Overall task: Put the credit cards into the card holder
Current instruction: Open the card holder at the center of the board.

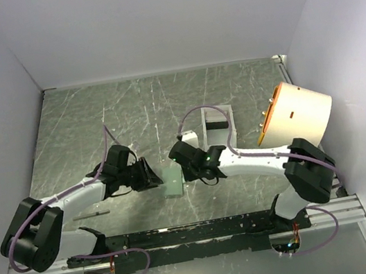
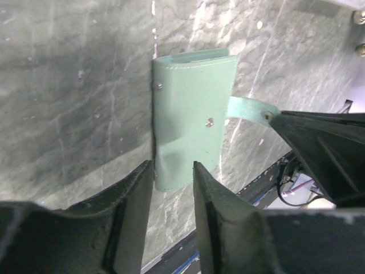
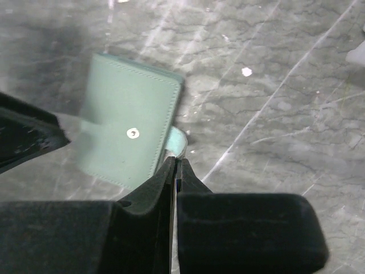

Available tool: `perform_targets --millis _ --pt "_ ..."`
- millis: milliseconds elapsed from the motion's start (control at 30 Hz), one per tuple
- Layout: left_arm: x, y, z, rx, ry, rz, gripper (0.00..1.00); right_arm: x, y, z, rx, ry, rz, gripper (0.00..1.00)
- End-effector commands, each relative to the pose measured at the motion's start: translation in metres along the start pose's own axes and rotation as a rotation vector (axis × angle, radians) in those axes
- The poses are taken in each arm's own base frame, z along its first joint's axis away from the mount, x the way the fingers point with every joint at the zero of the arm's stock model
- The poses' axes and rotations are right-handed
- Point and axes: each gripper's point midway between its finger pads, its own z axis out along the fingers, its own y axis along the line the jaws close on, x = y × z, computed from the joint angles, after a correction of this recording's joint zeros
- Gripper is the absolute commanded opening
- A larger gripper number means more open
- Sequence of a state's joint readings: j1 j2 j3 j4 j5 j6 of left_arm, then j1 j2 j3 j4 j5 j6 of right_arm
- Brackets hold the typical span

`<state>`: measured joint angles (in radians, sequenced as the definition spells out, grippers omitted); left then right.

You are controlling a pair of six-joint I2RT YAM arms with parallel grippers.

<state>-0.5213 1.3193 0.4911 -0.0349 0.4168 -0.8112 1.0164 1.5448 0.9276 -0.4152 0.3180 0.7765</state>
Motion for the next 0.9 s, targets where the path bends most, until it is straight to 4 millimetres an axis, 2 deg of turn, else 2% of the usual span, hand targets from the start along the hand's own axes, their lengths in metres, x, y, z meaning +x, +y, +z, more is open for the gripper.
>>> perform_targets --millis 0,133,267,367,600,733,800,867 --pt "-0.011 -0.005 -0.012 -0.047 -0.053 0.040 0.48 -0.023 0.024 -0.026 -0.145 -0.075 0.055 0.00" --pt "-0.022 -0.005 -0.025 -0.106 -0.104 0.056 0.56 -0.042 0.046 -0.050 -0.281 -0.132 0.116 0.00" --pt "-0.027 -0.008 -0.037 -0.132 -0.119 0.076 0.60 -0.047 0.060 -0.059 -0.353 -0.134 0.144 0.00" --pt "-0.030 -0.012 -0.041 -0.134 -0.126 0.090 0.62 -0.047 0.063 -0.060 -0.375 -0.138 0.147 0.00" --pt "-0.029 -0.014 -0.043 -0.126 -0.125 0.096 0.62 -0.031 0.044 -0.046 -0.282 -0.100 0.154 0.00" --pt "-0.026 -0.030 -0.045 -0.054 -0.098 0.125 0.62 -0.039 0.054 -0.057 -0.351 -0.130 0.165 0.00" --pt "-0.029 -0.030 -0.050 -0.067 -0.112 0.112 0.63 -0.046 0.061 -0.064 -0.390 -0.147 0.172 0.00" --pt "-0.033 -0.022 -0.055 -0.124 -0.142 0.092 0.64 -0.050 0.068 -0.068 -0.423 -0.154 0.172 0.00"
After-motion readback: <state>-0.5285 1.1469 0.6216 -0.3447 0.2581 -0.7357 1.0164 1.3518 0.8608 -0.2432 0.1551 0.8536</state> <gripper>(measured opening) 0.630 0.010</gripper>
